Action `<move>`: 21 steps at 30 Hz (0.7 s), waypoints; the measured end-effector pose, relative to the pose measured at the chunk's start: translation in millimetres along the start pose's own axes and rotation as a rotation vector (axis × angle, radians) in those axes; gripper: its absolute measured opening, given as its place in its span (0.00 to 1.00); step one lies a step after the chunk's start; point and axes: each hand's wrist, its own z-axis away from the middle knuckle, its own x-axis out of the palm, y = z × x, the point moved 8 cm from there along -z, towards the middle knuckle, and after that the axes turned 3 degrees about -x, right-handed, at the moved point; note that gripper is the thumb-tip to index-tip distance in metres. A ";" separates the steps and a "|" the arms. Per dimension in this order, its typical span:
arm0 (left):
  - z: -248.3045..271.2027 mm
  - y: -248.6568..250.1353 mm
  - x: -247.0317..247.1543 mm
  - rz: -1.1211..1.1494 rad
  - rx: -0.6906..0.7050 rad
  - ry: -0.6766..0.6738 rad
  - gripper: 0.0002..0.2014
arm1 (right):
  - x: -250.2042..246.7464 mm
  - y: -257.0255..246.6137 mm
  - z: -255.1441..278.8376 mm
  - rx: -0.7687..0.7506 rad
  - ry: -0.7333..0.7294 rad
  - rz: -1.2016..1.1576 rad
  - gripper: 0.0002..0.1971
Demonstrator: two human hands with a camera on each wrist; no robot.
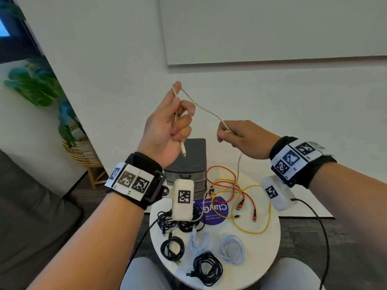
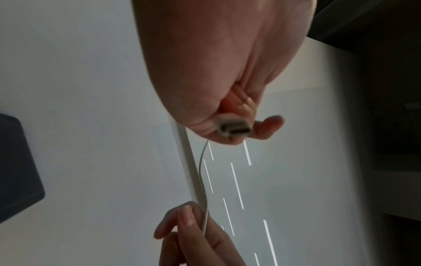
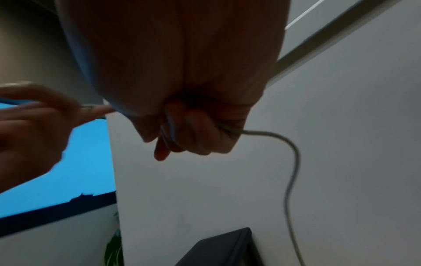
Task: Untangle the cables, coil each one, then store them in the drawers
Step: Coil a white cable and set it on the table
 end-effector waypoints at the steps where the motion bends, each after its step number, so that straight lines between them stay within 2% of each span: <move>1: -0.8 3.8 -3.3 -0.005 0.043 0.044 0.19 | 1.9 -8.8 1.4 -0.039 -0.038 0.033 0.12; 5: -9.3 6.8 -16.1 -0.038 0.129 0.205 0.26 | 7.2 -57.1 3.6 -0.201 -0.181 0.151 0.12; 7: -13.4 5.7 -16.0 -0.154 0.124 0.230 0.28 | -5.8 -79.9 1.5 -0.268 -0.151 0.167 0.13; 11: -10.0 2.2 -2.1 -0.536 0.067 0.096 0.26 | -62.0 -93.8 -5.1 -0.307 0.061 0.130 0.12; 16: -3.1 -0.3 17.1 -0.818 0.040 -0.076 0.30 | -84.3 -78.2 -8.4 -0.254 0.085 0.055 0.13; 19: -1.2 -0.4 31.0 -0.872 0.040 -0.133 0.28 | -81.4 -80.7 -6.8 -0.274 0.060 -0.006 0.13; 21: -0.8 -0.4 32.5 -0.795 0.035 -0.129 0.26 | -88.3 -82.4 -5.5 -0.278 0.117 -0.041 0.11</move>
